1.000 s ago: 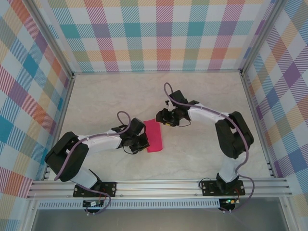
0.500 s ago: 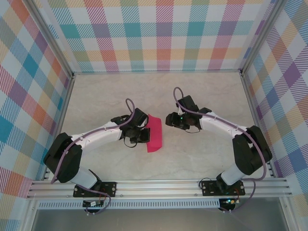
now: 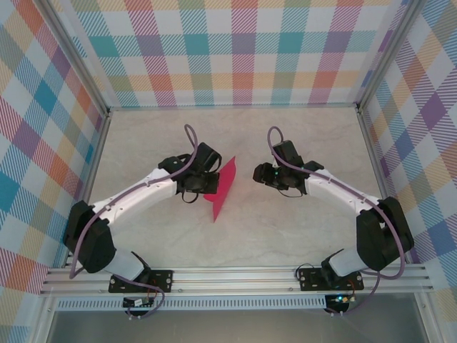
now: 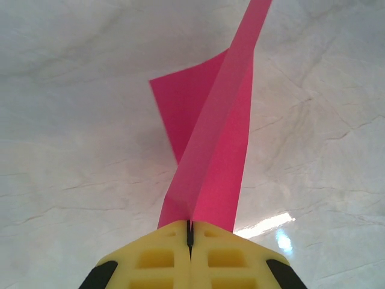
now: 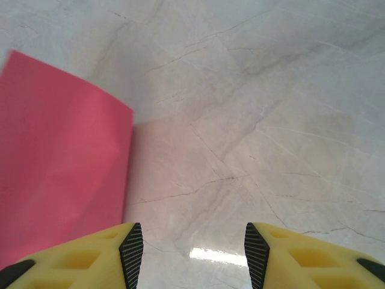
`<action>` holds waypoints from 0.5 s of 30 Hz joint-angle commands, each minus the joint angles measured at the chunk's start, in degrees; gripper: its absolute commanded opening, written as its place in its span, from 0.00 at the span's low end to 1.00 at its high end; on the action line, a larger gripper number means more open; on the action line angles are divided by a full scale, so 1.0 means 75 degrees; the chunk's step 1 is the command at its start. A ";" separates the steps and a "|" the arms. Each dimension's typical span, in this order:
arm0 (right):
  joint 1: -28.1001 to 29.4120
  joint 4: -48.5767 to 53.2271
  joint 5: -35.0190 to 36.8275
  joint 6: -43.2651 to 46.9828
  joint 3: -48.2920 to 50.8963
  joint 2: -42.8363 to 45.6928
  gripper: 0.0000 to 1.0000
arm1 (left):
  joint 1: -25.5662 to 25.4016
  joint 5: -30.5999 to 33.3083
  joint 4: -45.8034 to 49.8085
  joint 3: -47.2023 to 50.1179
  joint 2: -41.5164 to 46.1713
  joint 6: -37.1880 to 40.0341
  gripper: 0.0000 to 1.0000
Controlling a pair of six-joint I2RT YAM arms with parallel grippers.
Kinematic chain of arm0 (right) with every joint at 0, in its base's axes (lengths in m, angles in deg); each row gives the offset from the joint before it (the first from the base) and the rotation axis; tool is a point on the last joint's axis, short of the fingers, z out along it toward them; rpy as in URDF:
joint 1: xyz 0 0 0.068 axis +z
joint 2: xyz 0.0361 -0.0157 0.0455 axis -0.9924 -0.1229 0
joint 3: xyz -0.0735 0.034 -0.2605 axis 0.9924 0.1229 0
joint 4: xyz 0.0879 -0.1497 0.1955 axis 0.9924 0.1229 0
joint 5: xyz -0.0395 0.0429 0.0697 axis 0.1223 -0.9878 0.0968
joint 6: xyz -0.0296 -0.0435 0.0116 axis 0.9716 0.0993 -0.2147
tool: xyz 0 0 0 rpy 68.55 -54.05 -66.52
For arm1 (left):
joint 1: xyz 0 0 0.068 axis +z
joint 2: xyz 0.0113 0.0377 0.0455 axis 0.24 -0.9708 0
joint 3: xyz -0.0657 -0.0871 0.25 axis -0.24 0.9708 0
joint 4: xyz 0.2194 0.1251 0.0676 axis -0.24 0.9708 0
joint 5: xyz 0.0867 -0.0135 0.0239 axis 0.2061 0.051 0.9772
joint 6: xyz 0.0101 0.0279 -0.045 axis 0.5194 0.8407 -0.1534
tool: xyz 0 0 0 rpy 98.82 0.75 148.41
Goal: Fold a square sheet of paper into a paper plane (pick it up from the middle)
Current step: Pick up the paper from the center of the table, then place the paper at the center of the table.
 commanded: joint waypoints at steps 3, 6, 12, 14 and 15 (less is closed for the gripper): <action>-0.0009 0.0052 0.0020 -0.0108 0.0103 0.0194 0.51 | 0.0087 0.0392 0.0843 -0.0608 0.0747 0.0372 0.00; -0.0024 0.0018 -0.0003 -0.0128 0.0139 0.0168 0.51 | 0.0082 0.0137 0.0770 -0.0450 0.0671 0.0297 0.00; -0.0011 -0.0007 -0.0067 -0.0166 0.0222 0.0067 0.51 | 0.0083 -0.0714 -0.0105 0.0468 0.0249 -0.0319 0.00; -0.0024 -0.0031 -0.0095 -0.0179 0.0260 0.0045 0.51 | 0.0066 -0.0905 -0.0379 0.0728 -0.0004 -0.0542 0.00; -0.0017 -0.0038 -0.0107 -0.0186 0.0276 0.0033 0.51 | 0.0053 -0.1007 -0.0475 0.0813 -0.0145 -0.0630 0.00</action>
